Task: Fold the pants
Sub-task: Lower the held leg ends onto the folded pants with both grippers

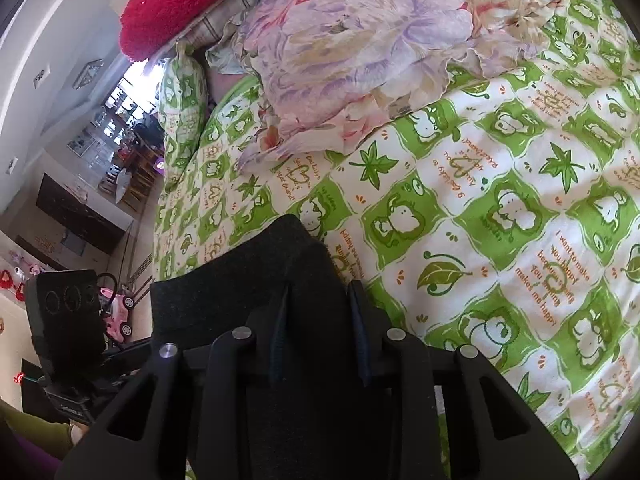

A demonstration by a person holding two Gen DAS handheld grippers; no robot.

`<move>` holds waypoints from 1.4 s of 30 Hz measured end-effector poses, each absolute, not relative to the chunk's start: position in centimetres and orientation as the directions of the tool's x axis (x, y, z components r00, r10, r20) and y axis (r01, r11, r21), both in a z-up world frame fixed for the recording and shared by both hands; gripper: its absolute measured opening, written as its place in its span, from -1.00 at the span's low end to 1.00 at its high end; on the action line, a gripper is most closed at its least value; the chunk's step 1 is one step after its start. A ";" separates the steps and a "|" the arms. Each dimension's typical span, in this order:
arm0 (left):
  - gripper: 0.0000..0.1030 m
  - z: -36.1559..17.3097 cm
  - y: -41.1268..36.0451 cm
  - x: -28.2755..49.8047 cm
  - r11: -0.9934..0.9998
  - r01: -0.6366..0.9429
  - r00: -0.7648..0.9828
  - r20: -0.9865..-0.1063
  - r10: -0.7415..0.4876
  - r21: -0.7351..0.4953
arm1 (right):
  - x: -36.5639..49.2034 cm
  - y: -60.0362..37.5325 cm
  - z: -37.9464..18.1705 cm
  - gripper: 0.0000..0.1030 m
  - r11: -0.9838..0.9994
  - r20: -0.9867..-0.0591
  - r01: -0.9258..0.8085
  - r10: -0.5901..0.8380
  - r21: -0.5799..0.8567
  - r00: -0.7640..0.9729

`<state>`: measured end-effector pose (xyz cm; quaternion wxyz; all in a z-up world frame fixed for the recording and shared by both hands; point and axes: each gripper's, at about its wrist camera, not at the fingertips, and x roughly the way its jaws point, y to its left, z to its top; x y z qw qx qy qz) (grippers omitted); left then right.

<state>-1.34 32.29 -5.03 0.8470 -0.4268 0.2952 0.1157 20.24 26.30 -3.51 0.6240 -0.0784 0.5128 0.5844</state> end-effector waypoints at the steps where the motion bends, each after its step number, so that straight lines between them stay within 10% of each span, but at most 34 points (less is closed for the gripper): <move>1: 0.11 -5.0 32.3 -1.2 0.615 -0.448 0.799 -0.600 -0.051 -0.649 | 20.2 26.2 -3.5 -0.41 0.304 -0.729 -0.809 0.652 0.504 -0.209; 4: -0.45 -5.4 32.6 -0.6 0.598 -0.429 0.802 -0.591 -0.093 -0.677 | 20.1 25.9 -3.2 -0.45 0.301 -0.719 -0.804 0.663 0.513 -0.210; 42: -0.51 8.7 12.0 2.8 0.819 0.065 0.826 -0.429 -0.365 -0.570 | 16.8 -2.0 7.4 -0.59 0.306 -0.326 -0.701 0.939 0.644 0.110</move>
